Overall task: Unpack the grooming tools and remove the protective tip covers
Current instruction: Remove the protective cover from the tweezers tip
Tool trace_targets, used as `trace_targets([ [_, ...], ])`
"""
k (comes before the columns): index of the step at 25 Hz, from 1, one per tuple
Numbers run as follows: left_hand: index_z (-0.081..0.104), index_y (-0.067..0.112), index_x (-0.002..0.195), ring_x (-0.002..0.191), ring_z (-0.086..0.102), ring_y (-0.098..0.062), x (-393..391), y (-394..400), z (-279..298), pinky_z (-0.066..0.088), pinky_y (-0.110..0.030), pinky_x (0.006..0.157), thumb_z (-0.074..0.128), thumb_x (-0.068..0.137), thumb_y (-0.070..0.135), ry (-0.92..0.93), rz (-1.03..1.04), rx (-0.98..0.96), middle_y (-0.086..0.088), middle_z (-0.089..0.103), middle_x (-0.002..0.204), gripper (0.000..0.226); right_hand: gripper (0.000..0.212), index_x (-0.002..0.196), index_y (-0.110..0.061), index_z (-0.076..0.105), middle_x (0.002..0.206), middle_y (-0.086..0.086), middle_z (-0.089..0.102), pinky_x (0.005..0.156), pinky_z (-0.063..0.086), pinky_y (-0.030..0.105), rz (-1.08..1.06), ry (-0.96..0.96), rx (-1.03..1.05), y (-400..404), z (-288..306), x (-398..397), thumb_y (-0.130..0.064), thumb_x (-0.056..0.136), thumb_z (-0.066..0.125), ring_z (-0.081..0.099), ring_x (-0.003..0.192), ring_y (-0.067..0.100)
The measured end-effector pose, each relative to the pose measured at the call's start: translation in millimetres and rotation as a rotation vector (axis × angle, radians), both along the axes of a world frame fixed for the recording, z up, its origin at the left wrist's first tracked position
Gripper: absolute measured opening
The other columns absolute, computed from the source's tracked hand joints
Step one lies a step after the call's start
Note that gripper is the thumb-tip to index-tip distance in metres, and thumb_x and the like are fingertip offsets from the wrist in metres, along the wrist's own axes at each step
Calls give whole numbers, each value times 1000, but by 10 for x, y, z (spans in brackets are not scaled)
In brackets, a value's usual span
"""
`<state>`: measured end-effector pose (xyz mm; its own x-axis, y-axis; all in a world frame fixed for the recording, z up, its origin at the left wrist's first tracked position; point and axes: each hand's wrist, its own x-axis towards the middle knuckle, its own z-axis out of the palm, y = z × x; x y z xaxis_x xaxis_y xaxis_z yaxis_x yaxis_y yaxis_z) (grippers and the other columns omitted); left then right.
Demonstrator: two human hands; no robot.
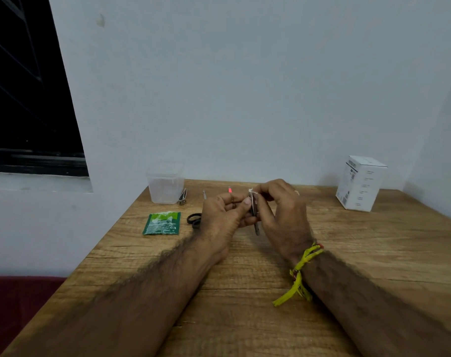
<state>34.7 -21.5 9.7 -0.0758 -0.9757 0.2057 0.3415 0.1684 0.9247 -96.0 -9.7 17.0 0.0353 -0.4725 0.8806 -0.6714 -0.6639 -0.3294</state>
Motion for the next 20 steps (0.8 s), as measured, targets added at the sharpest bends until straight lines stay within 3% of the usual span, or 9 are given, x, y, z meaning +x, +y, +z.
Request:
trace_targets([
  [10,70,5,94,57,70,-12,6,28,15,55,-23,50,67,93,3,-62,-5,22,-6,74,71,3,5,89,-1,69,87,11,66,74,52,51,-49,9,-29,28,-32,17,2,87,66,64,82,29],
  [16,70,-2,101,59,71,-13,-6,0,7,57,-24,54,67,93,2,-117,-46,-14,-6,75,71,10,6,89,1,70,86,10,66,72,54,48,-27,9,-76,-1,-25,-101,5,86,67,65,80,26],
  [20,73,2,97,60,71,-14,-7,-23,-3,58,-25,56,68,92,2,-135,-58,-17,-8,75,73,7,6,89,-1,70,85,8,66,72,53,45,-33,-4,-66,11,-39,-100,3,87,67,64,80,23],
])
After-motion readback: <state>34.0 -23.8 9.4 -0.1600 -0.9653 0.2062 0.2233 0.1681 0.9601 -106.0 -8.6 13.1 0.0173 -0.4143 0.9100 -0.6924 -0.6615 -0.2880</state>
